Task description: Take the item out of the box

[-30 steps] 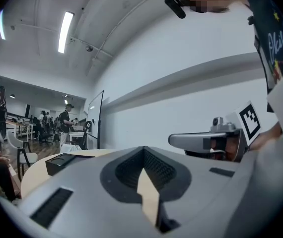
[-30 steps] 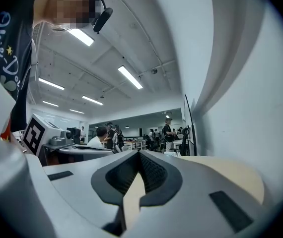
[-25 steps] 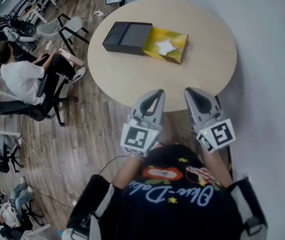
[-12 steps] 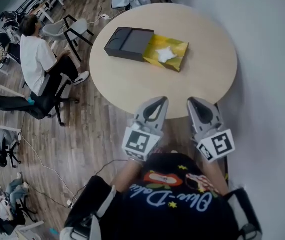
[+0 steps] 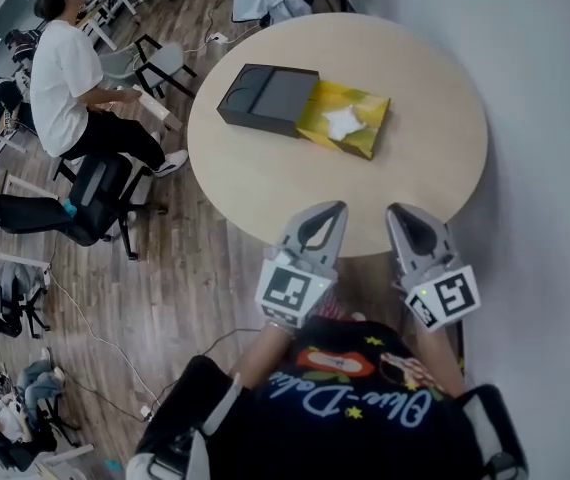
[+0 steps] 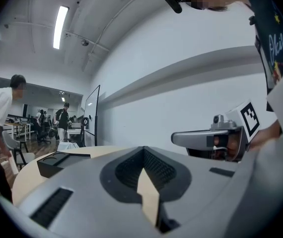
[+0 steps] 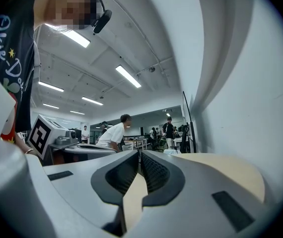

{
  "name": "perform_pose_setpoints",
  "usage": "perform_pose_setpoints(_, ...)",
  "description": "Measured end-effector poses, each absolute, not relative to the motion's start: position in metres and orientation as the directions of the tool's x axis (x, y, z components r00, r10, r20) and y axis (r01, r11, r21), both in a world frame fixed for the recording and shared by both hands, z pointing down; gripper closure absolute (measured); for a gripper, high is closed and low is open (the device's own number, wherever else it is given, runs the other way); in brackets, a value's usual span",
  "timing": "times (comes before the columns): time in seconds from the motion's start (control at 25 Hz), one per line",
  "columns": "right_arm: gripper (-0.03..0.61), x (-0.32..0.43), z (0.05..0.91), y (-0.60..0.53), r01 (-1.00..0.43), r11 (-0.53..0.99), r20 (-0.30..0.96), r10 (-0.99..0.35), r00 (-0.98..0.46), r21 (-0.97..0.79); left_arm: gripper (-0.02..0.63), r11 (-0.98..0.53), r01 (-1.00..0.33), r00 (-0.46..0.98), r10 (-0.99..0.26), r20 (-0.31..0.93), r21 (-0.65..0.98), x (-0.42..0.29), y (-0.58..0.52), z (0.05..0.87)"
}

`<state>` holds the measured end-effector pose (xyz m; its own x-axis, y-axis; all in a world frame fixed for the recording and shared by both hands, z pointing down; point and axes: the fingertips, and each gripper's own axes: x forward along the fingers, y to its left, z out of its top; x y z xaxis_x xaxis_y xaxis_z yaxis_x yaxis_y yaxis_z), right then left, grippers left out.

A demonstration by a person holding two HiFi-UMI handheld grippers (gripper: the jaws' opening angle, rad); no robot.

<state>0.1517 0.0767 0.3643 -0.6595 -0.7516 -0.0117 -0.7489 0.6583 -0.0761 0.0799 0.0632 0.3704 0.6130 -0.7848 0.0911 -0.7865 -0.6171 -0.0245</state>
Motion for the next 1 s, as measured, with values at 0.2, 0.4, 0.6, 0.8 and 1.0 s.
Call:
perform_pose_setpoints(0.2, 0.580, 0.131, 0.363, 0.043, -0.743, 0.666, -0.019, -0.745, -0.667, -0.063, 0.617, -0.620, -0.785, 0.616, -0.783, 0.090, -0.022, 0.062, 0.026, 0.373)
perform_pose_setpoints(0.4, 0.580, 0.116, 0.363, 0.009, -0.750, 0.660, -0.006, -0.751, -0.661, -0.033, 0.617, -0.619, -0.785, 0.617, -0.783, 0.084, -0.006, 0.043, -0.008, 0.372)
perform_pose_setpoints(0.6, 0.580, 0.102, 0.367, -0.025, -0.756, 0.654, 0.009, -0.756, -0.654, -0.012, 0.617, -0.620, -0.785, 0.618, -0.782, 0.081, 0.012, 0.026, -0.040, 0.373)
perform_pose_setpoints(0.8, 0.580, 0.082, 0.371, -0.052, -0.757, 0.654, 0.013, -0.756, -0.654, -0.015, 0.617, -0.625, -0.780, 0.622, -0.777, 0.100, -0.006, 0.005, -0.067, 0.379)
perform_pose_setpoints(1.0, 0.580, 0.063, 0.371, -0.076, -0.768, 0.640, 0.023, -0.768, -0.640, -0.019, 0.617, -0.633, -0.775, 0.630, -0.770, 0.098, 0.005, -0.016, -0.086, 0.378)
